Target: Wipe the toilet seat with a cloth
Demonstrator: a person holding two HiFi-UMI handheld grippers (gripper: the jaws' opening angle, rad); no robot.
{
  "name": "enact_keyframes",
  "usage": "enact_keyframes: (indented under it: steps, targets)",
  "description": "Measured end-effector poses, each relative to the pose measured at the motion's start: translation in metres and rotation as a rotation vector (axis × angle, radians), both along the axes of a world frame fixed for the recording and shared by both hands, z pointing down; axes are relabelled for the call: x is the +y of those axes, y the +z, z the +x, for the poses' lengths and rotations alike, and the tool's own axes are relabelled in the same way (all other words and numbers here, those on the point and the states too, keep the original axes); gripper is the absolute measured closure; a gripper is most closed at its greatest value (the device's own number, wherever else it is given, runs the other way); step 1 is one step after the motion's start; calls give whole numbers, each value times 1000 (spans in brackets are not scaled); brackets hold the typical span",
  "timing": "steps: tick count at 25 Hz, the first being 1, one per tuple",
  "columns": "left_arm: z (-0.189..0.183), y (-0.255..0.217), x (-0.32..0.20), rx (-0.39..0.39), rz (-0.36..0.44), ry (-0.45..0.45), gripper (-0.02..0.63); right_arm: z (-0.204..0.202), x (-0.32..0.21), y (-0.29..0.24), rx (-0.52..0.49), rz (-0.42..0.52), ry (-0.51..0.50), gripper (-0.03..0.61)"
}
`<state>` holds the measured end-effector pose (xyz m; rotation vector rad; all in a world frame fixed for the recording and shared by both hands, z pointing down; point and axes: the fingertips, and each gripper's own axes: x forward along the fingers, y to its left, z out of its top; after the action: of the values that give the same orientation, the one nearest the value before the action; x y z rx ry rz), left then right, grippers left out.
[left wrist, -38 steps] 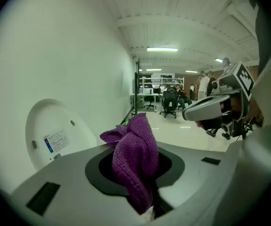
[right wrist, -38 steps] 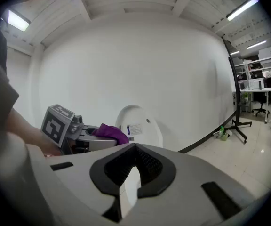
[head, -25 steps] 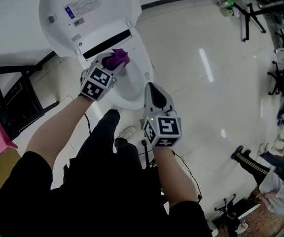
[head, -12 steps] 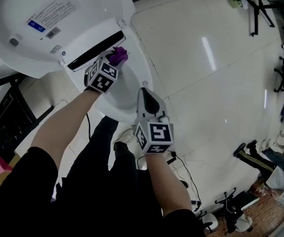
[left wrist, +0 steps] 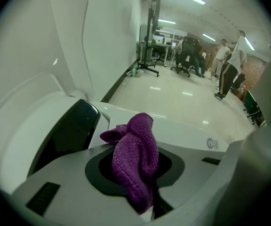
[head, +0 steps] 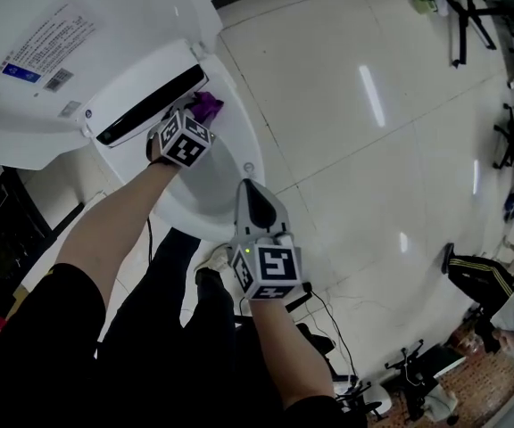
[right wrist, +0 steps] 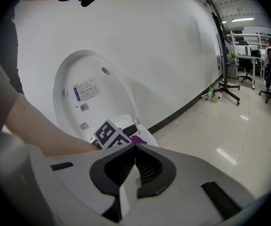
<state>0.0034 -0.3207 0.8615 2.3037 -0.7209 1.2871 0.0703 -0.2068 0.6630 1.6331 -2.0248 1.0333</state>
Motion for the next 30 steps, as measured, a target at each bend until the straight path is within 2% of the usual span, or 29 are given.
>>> enact_keyframes:
  steps: [6, 9, 11, 16, 20, 24, 30]
  targets:
    - [12, 10, -4, -22, 45, 42, 522, 8, 1, 3, 0, 5, 21, 560]
    - [24, 10, 1, -5, 34, 56, 522, 10, 1, 1, -6, 10, 28, 560]
    - [35, 10, 7, 26, 7, 86, 522, 11, 0, -2, -11, 21, 31, 560]
    - [62, -4, 30, 147, -131, 184, 522, 11, 2, -16, -17, 56, 30, 560]
    - [60, -54, 34, 233, -77, 134, 521, 12, 8, -42, -8, 84, 28, 560]
    - [42, -131, 53, 285, 11, 83, 521, 8, 18, -88, -18, 137, 1, 560]
    - [10, -272, 141, 289, 133, 32, 520, 9, 73, -187, 4, 243, -76, 560]
